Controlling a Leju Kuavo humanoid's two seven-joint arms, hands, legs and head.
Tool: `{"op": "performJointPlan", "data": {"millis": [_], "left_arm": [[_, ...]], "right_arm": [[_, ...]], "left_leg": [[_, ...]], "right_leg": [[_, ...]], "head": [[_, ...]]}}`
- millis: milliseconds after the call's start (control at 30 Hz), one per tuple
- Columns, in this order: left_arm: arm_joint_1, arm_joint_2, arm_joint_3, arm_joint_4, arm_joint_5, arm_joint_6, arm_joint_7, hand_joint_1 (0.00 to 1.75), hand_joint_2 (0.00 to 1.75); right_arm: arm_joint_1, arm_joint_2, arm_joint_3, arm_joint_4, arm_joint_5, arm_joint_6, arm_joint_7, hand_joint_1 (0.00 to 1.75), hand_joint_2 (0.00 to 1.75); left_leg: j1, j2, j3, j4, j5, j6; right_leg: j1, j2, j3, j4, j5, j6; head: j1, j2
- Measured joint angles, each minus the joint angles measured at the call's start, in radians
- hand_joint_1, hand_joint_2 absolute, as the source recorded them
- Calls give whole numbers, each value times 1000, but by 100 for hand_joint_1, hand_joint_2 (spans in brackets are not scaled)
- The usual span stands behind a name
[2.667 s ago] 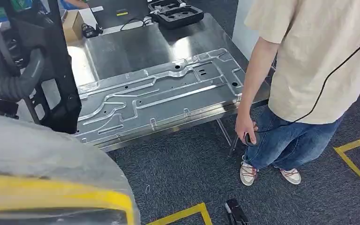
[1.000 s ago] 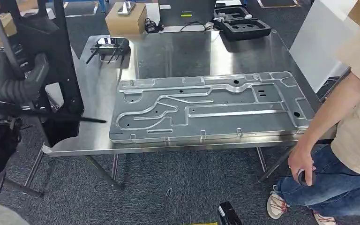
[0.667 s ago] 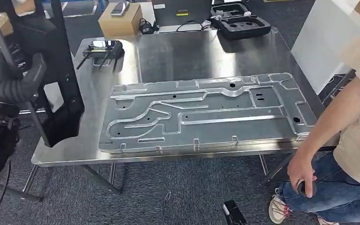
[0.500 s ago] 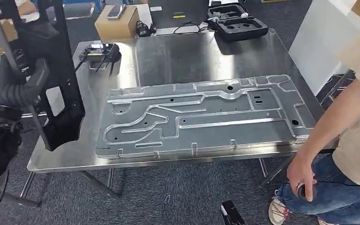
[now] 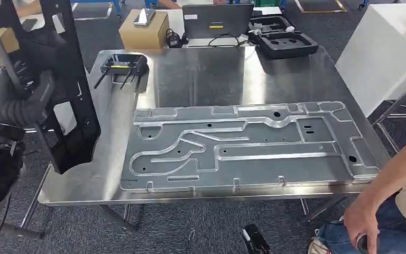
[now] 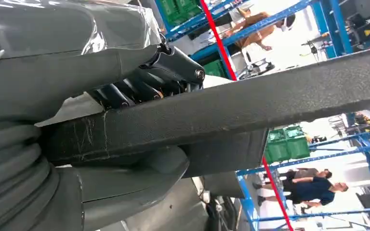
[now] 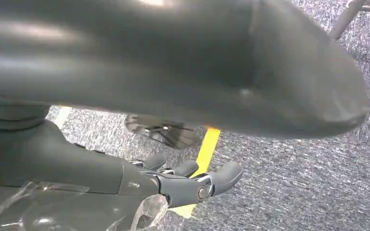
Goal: Take the parts from the cabinet and place them on the table.
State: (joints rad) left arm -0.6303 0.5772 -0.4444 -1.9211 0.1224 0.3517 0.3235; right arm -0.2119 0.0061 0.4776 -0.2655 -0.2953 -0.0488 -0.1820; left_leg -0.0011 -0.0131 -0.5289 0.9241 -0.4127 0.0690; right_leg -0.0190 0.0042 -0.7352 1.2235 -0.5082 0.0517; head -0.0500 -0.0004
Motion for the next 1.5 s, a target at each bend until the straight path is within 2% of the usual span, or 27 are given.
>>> {"op": "performJointPlan", "data": {"millis": [100,133,167,233,300,400,433,467,533,567,600,633,733,800,833,900,933,967,1000,1100,1133,1233,1300,1333,1433,1467,1500], "left_arm": [[0,0,0,0,8,-6,-9,175,175],[0,0,-1,1,9,-7,-10,175,175],[-4,0,-1,2,11,-8,-12,175,175],[-1,-1,-1,3,13,-10,-14,175,175],[-4,-1,0,3,14,-16,-19,175,175],[-5,-1,-1,3,23,-19,-22,175,175],[0,-1,-2,4,23,-20,-22,175,175],[4,-1,-2,5,23,-20,-22,175,175],[5,-1,-2,6,23,-20,-22,175,175],[4,-1,-2,6,23,-20,-22,175,175],[3,-1,-2,7,23,-20,-22,175,175],[2,-1,-2,7,23,-20,-24,175,175],[4,-1,-2,10,23,-21,-24,175,175],[0,-2,-2,11,17,-19,-31,175,175],[-5,-2,-3,13,6,-19,-32,175,175],[-9,-8,-8,16,-34,-18,-32,175,175],[-9,-11,-12,17,-57,-23,-32,175,175],[-10,-15,-19,20,-86,-31,-29,175,175],[-15,-18,-27,23,-123,-49,-30,175,175],[-50,-28,-60,27,-231,-129,-26,175,175],[-68,-32,-79,27,-262,-171,-17,175,175],[-116,-40,-121,30,-323,-268,2,175,175],[-166,-40,-160,32,-406,-357,17,175,175],[-194,-40,-182,32,-447,-394,26,175,175],[-251,-42,-239,32,-565,-498,43,175,175],[-267,-43,-272,33,-619,-539,45,175,175],[-276,-44,-298,33,-656,-563,45,175,175]], "right_arm": [[-4,-5,8,0,0,0,0,0,0],[-6,-6,10,0,-1,0,0,0,0],[-9,-7,13,0,-1,0,2,0,0],[-12,-7,15,0,0,0,2,0,0],[-15,-7,17,0,0,0,1,0,0],[-14,-8,21,0,-1,-1,2,0,0],[-13,-8,21,0,-1,0,2,0,0],[-12,-8,22,0,-1,0,2,0,0],[-11,-8,22,0,-1,0,2,0,0],[-12,-7,23,0,-1,0,2,0,0],[-11,-7,23,0,-1,0,2,0,0],[-13,-7,23,0,-1,0,2,0,0],[-13,-6,23,0,-1,1,3,0,0],[-14,-6,23,0,0,1,3,0,0],[-16,-6,24,0,0,1,3,0,0],[-15,-6,27,0,0,1,3,0,0],[-15,-5,31,0,0,1,4,0,0],[-13,-5,33,0,0,2,5,0,0],[-13,-5,35,0,0,2,5,0,0],[-15,-5,38,0,4,5,5,0,0],[-17,-5,39,0,10,6,5,0,0],[-29,-3,49,0,23,9,9,0,0],[-35,1,59,-1,29,13,12,0,0],[-37,2,62,-1,33,16,12,0,0],[-38,9,71,-1,42,22,17,0,0],[-38,12,78,0,44,24,19,0,0],[-38,13,83,0,45,24,21,0,0]], "left_leg": [[-3,-5,31,8,-33,-15],[-5,-6,31,17,-44,-21],[-7,-7,29,16,-52,-28],[-4,-6,37,23,-54,-35],[1,2,18,65,-66,-42],[8,3,-116,291,-150,-58],[9,4,-156,340,-170,-61],[11,4,-173,344,-159,-63],[14,5,-149,226,-59,-63],[15,7,-116,122,15,-59],[14,12,-96,41,63,-58],[2,13,-90,29,28,-54],[-3,10,-81,31,35,-32],[5,10,-65,18,38,-22],[5,13,-61,19,33,-13],[0,12,-55,19,26,-3],[-3,12,-53,19,23,1],[-5,10,-50,20,19,3],[-6,7,-44,20,14,2],[-7,1,-27,23,-3,-4],[-17,-3,-26,30,-9,-11],[-12,-2,-26,26,-15,-20],[-7,1,-36,46,-33,-32],[-6,4,-56,92,-65,-38],[4,4,-167,328,-160,-49],[6,4,-190,367,-162,-52],[9,5,-192,356,-139,-56]], "right_leg": [[1,0,80,-252,165,-6],[4,0,79,-261,140,-13],[3,-1,83,-258,155,-19],[5,0,88,-259,146,-31],[0,1,99,-260,141,-40],[0,4,109,-260,126,-47],[0,5,115,-260,120,-46],[0,6,123,-260,114,-45],[-1,8,144,-260,99,-41],[-1,8,158,-260,90,-37],[-1,9,166,-264,84,-33],[2,9,170,-264,82,-28],[1,9,172,-269,74,-11],[2,5,170,-244,55,-1],[2,4,144,-193,31,-1],[3,4,44,-13,-37,0],[3,4,-2,55,-52,1],[3,4,-25,74,-42,0],[4,4,-18,37,-4,-3],[9,3,86,-217,138,-19],[14,4,108,-257,132,-21],[16,6,105,-260,128,-27],[7,6,109,-268,131,-35],[7,5,110,-268,130,-40],[6,7,110,-267,128,-42],[5,7,111,-267,128,-42],[3,8,113,-266,127,-41]], "head": [[1,0],[0,0],[0,0],[1,0],[0,0],[-1,0],[-1,0],[-1,0],[-1,0],[-1,0],[-1,0],[-1,0],[-1,0],[1,0],[1,0],[2,0],[2,0],[2,0],[2,0],[2,0],[2,0],[2,0],[2,0],[0,0],[0,0],[0,0],[0,0]]}}
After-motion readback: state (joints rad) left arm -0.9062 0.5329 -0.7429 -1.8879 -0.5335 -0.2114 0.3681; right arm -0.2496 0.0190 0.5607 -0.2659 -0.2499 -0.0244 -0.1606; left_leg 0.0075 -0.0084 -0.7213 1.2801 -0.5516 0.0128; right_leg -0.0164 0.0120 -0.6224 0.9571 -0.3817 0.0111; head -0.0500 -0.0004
